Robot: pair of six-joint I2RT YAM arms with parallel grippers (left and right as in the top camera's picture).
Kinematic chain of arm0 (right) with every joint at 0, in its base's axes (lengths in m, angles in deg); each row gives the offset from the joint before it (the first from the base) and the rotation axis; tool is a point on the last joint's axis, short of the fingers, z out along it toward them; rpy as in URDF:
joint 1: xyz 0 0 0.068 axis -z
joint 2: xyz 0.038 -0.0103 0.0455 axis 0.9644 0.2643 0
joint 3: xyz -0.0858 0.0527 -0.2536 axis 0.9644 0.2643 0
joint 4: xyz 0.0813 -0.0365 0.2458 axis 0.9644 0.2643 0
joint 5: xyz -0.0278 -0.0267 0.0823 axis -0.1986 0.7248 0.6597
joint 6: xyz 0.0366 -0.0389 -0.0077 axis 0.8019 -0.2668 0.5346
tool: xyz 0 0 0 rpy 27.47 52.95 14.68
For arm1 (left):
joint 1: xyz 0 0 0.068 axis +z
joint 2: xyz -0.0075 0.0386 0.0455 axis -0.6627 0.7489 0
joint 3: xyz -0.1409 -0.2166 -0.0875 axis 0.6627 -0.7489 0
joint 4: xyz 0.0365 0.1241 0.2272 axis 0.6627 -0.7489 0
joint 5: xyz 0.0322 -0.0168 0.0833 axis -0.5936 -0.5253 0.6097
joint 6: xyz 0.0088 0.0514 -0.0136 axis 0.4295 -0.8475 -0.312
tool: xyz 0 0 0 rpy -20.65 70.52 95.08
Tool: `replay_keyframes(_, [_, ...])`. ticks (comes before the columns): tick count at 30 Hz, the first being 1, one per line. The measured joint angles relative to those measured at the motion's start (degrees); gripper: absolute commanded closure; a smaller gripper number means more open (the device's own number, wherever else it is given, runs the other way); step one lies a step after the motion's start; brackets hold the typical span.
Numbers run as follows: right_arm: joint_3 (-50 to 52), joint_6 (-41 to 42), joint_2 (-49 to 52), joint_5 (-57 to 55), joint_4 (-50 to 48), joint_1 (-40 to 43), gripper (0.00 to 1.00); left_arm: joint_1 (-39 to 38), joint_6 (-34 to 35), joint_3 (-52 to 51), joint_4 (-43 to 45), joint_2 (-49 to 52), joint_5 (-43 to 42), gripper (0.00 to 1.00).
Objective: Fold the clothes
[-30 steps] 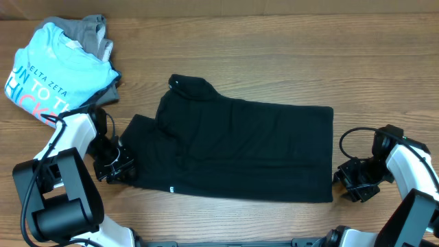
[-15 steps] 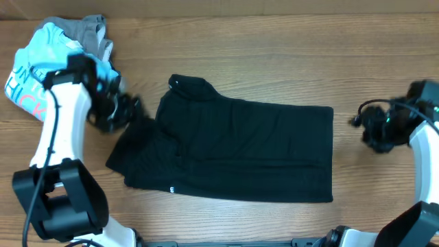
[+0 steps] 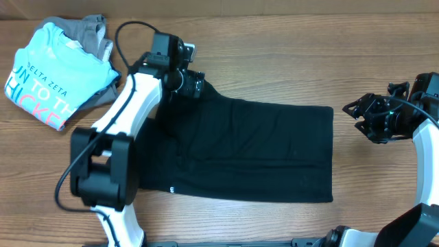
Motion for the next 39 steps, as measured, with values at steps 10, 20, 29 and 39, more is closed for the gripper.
replay_keyframes(10, [0.0,-0.15,0.0,0.13,0.35,0.02,0.37,2.12,3.8,-0.02,1.92,3.37,4.26,0.4])
replay_keyframes(20, [0.0,-0.22,0.0,0.15,0.33,0.02,0.37,3.89,4.0,-0.02,4.57,3.37,7.13,0.24])
replay_keyframes(29, [0.0,-0.37,0.0,0.17,0.42,0.02,0.37,6.88,5.88,-0.02,10.43,5.92,0.72,0.42])
replay_keyframes(39, [0.0,-0.37,0.0,0.15,0.79,0.02,0.37,7.89,10.43,-0.02,14.08,9.2,-8.9,0.96])
